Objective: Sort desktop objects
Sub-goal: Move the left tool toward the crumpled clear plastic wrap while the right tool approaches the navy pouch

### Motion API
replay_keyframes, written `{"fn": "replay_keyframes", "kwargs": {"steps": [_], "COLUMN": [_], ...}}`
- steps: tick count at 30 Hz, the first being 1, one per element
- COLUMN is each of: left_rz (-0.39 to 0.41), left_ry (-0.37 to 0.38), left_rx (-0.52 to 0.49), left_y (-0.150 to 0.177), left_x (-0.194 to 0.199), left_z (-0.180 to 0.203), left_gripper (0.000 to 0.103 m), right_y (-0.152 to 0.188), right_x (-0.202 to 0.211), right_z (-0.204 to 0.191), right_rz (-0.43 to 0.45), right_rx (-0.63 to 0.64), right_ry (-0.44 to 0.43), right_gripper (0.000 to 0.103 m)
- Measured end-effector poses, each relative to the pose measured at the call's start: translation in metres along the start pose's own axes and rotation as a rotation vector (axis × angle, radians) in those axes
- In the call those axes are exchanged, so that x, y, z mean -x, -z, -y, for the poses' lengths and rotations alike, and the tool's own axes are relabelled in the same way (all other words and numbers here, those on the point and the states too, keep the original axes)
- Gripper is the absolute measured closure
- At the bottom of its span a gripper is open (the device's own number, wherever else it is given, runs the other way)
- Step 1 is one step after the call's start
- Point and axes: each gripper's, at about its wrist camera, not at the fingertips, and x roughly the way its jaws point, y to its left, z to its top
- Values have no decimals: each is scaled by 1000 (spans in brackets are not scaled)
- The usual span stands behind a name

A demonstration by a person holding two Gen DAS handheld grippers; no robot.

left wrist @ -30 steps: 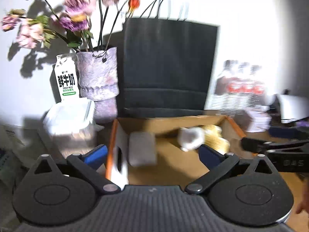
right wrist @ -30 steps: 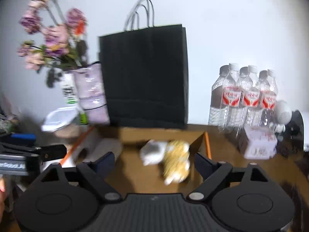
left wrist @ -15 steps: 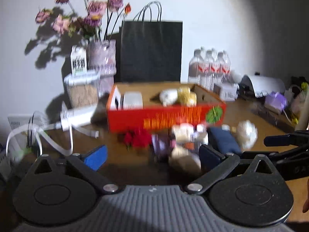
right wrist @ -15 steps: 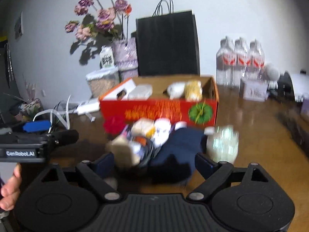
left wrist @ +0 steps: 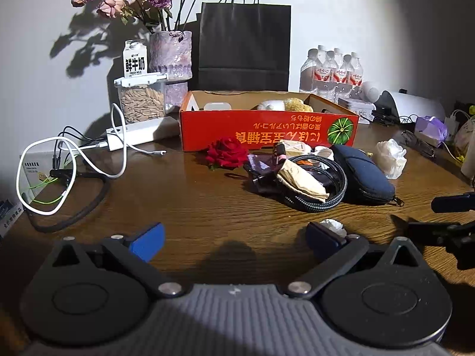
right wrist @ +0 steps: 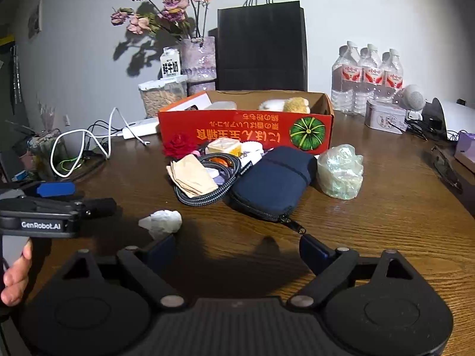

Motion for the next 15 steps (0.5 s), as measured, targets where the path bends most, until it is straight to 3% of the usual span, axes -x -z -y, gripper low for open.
{"fn": "replay_keyframes", "kwargs": {"steps": [11, 15], "left_rz": [-4, -4], "left_ry": [30, 79], "left_rx": [-53, -57], "left_y": [7, 2], "left_x": [0, 0], "left_z": [15, 21], "left_gripper": [0, 0], "right_y": [10, 4], "right_x": [12, 12], "right_z": [1, 7], "right_rz": [14, 41], "right_rx": [-4, -15], "right_ry": [34, 37], "right_gripper": [13, 13]}}
